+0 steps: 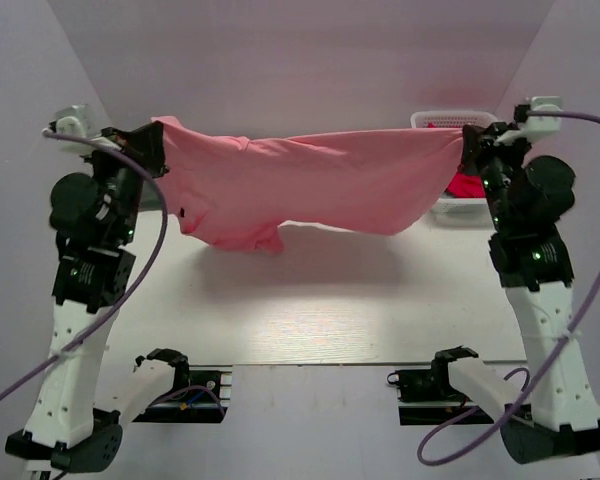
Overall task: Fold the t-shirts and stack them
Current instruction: Flatten out the tshirt
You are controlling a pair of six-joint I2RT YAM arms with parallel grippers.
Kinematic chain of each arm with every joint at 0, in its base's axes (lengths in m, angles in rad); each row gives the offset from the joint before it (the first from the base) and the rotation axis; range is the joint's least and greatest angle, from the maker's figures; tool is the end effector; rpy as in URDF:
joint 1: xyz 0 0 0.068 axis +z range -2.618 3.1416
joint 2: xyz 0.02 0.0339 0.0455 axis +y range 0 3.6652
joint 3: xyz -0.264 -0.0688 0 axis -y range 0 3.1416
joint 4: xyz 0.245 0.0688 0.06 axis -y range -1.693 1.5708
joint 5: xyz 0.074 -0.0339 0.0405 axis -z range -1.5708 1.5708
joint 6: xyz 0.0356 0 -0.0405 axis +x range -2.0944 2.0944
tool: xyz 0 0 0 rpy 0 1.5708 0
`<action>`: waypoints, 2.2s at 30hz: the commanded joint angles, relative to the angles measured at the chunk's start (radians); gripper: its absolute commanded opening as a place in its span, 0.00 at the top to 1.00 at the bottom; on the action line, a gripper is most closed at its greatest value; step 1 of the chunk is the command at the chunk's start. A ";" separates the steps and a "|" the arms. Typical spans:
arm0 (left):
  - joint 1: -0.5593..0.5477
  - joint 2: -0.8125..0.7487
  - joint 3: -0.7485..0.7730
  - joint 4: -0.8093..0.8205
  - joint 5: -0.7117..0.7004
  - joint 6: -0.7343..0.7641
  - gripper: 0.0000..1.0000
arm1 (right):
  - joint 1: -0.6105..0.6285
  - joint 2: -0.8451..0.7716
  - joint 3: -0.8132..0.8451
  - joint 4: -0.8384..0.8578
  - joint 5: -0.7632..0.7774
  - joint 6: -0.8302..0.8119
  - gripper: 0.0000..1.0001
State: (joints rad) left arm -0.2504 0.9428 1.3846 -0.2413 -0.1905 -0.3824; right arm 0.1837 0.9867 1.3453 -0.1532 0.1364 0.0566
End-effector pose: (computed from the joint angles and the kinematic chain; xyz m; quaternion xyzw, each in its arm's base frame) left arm 0.1639 -0.0350 0.5078 -0.1150 0.6237 -0.1826 0.7513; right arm 0.1874 0.0299 0.4982 0.0128 0.6315 0.0501 0.7736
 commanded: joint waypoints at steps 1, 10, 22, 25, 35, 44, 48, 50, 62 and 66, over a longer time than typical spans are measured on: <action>0.000 -0.050 0.073 -0.052 0.036 0.030 1.00 | -0.006 -0.080 0.029 -0.015 -0.029 -0.029 1.00; 0.011 -0.171 0.247 -0.173 0.170 0.030 1.00 | -0.006 -0.275 0.110 -0.173 -0.063 0.009 1.00; 0.020 -0.168 0.438 -0.297 0.316 0.030 1.00 | -0.007 -0.430 0.140 -0.247 -0.046 0.071 1.00; 0.020 -0.142 0.384 -0.277 0.316 0.039 1.00 | -0.007 -0.402 0.112 -0.238 0.008 0.080 1.00; 0.010 -0.010 -0.002 -0.023 0.215 0.051 1.00 | -0.006 -0.278 -0.201 -0.068 0.063 0.126 1.00; 0.010 0.341 -0.216 0.226 0.093 0.062 1.00 | -0.009 0.039 -0.394 0.139 0.121 0.156 1.00; 0.019 0.600 -0.135 0.284 -0.015 0.085 1.00 | -0.007 0.330 -0.341 0.240 0.144 0.166 1.00; 0.019 0.776 -0.034 0.284 -0.101 0.085 1.00 | -0.010 0.450 -0.255 0.254 0.166 0.163 1.00; 0.019 1.536 0.973 -0.072 -0.262 0.141 0.00 | -0.012 1.172 0.540 0.002 0.227 0.060 0.41; 0.019 1.392 0.783 -0.050 -0.208 0.117 0.00 | 0.005 1.068 0.410 0.001 0.180 0.090 0.10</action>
State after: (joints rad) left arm -0.2367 2.5130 2.2215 -0.2504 -0.4000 -0.2592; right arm 0.1783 2.1601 1.8091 -0.1036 0.3294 0.1444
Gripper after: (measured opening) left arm 0.996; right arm 0.869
